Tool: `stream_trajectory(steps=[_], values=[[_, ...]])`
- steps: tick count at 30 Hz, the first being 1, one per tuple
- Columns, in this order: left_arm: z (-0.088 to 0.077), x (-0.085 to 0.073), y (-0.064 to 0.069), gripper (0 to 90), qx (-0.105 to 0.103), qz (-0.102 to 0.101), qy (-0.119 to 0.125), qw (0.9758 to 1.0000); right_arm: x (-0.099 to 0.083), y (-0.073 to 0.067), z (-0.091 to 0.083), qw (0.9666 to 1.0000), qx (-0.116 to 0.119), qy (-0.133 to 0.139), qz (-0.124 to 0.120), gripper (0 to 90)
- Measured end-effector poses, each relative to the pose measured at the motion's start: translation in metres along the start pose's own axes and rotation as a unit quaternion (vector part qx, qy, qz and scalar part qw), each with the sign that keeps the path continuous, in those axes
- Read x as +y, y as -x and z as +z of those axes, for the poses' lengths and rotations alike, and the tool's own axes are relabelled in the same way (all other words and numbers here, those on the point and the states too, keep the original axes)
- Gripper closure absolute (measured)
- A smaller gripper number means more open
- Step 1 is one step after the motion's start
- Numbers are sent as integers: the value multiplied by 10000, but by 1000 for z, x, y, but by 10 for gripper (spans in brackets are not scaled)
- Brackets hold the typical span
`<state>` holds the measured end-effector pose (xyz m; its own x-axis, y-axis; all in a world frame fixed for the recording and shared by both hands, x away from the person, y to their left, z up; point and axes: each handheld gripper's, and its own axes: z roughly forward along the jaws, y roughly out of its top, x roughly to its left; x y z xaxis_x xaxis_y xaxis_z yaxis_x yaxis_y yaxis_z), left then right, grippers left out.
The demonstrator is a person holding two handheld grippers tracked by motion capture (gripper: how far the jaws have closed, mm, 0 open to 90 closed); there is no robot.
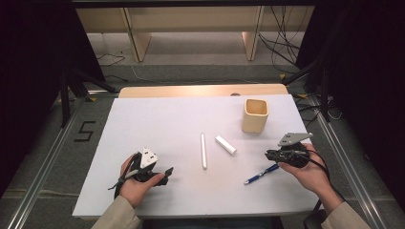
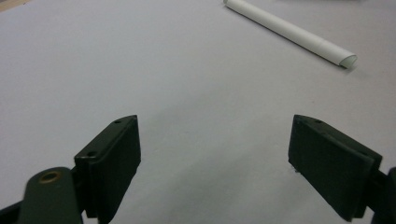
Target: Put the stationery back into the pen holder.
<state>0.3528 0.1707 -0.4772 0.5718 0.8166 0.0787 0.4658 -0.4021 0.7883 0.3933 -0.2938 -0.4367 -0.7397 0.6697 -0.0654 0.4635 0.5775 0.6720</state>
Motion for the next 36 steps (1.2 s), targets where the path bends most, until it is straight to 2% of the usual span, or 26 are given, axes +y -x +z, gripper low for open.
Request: stream_trajectory(steps=[2, 6, 7, 10, 13, 36], values=[[0, 0, 0, 168, -3, -10, 7, 10000, -2, 4, 0, 9998, -73, -162, 118, 900], [0, 0, 0, 168, -18, 1, -6, 10000, -5, 10, 0, 9987, -232, -344, 298, 900], [1, 0, 0, 169, -18, -4, -8, 10000, -8, 15, 1, 9974, -341, -492, 402, 900], [1, 0, 0, 169, -22, -7, -15, 10000, -12, 21, 4, 9945, -424, -752, 592, 900], [1, 0, 1, 169, -22, 0, -14, 10000, -15, 24, 6, 9929, -460, -890, 645, 900], [2, 1, 1, 171, -41, 13, -28, 10000, -18, 26, 16, 9889, -404, -1179, 804, 900]])
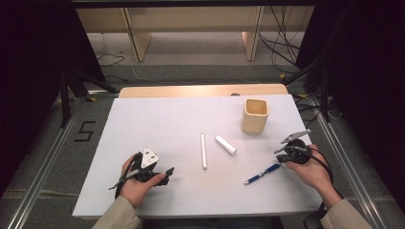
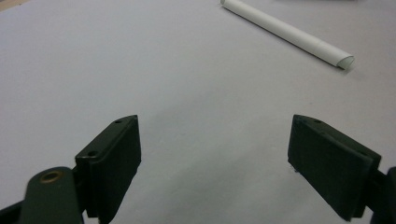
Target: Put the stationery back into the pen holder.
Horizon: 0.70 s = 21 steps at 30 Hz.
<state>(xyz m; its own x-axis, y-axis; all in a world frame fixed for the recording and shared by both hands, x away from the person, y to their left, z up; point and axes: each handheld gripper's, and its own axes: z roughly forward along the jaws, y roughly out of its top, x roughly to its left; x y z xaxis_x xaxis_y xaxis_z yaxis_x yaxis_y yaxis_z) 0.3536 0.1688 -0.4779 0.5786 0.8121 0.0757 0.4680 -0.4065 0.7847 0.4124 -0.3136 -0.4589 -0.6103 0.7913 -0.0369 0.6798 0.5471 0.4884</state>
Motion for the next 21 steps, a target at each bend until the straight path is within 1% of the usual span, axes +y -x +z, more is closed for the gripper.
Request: stream_trajectory(steps=[9, 15, 21], values=[[0, 0, 0, 171, 4, -6, 21, 10000, 2, 0, 3, 10000, 34, -69, 17, 900], [0, 0, 1, 171, 2, 4, 27, 10000, 2, 0, 5, 9999, 57, -143, -33, 900], [0, 0, 1, 171, 0, 4, 31, 10000, 1, -1, 5, 9998, 69, -178, -14, 900]])
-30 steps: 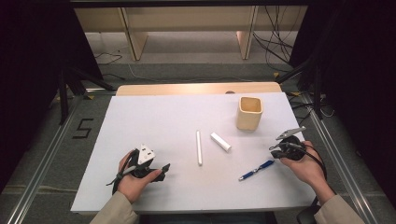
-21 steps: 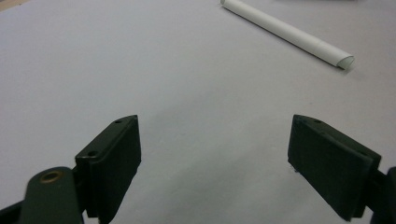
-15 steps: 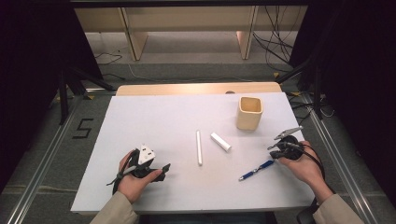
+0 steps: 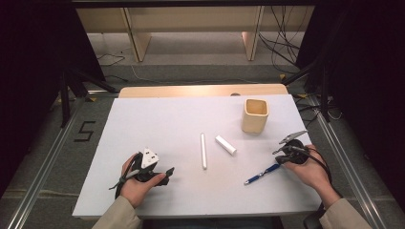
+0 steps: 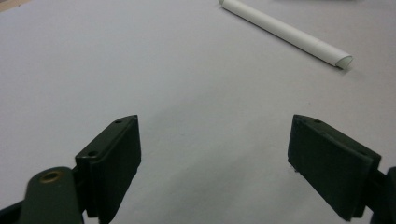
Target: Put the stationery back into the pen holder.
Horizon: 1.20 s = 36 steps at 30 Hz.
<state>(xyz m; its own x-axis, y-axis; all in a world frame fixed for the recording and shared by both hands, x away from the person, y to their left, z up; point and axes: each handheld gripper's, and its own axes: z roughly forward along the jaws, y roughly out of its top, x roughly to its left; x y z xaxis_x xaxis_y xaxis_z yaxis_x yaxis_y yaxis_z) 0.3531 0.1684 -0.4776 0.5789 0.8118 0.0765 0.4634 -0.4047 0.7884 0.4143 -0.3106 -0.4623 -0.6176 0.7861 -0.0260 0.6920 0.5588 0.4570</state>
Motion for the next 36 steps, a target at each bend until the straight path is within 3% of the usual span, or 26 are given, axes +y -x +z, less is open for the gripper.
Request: stream_trajectory(steps=[36], values=[[-1, 0, 1, 172, 15, 0, 14, 10000, -15, -6, -12, 9990, 108, -295, 318, 900]])
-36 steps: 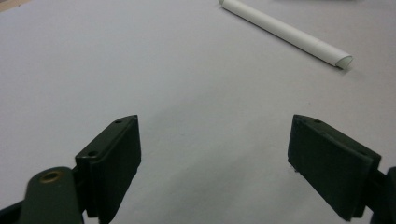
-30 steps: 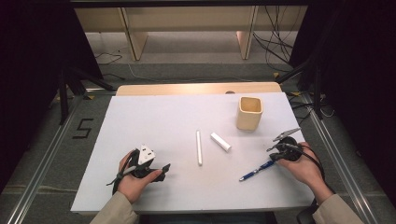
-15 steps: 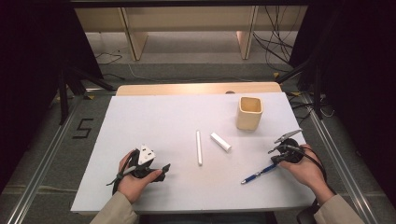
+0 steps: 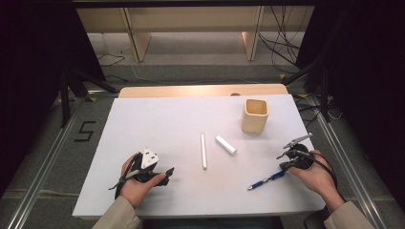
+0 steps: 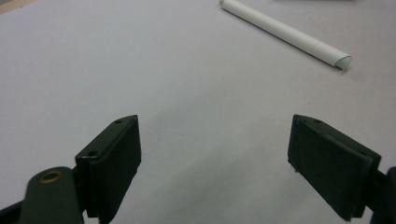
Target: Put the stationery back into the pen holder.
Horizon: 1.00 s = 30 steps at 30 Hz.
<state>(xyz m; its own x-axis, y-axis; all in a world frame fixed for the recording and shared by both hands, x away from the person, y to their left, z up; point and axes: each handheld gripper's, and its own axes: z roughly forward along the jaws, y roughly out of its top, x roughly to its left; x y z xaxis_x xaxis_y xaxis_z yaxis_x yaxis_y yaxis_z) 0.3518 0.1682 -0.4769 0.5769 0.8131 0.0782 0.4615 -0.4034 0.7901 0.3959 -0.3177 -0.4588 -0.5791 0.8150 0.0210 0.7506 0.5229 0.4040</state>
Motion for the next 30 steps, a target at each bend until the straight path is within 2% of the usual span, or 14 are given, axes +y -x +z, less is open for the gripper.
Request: stream_trajectory(steps=[12, 30], values=[[-1, 0, 0, 173, 17, 12, 19, 10000, -14, -5, -8, 9999, 31, -126, 110, 900], [-2, 1, 0, 173, 35, 26, 27, 10000, -31, -16, -17, 9993, 119, -322, 142, 900]])
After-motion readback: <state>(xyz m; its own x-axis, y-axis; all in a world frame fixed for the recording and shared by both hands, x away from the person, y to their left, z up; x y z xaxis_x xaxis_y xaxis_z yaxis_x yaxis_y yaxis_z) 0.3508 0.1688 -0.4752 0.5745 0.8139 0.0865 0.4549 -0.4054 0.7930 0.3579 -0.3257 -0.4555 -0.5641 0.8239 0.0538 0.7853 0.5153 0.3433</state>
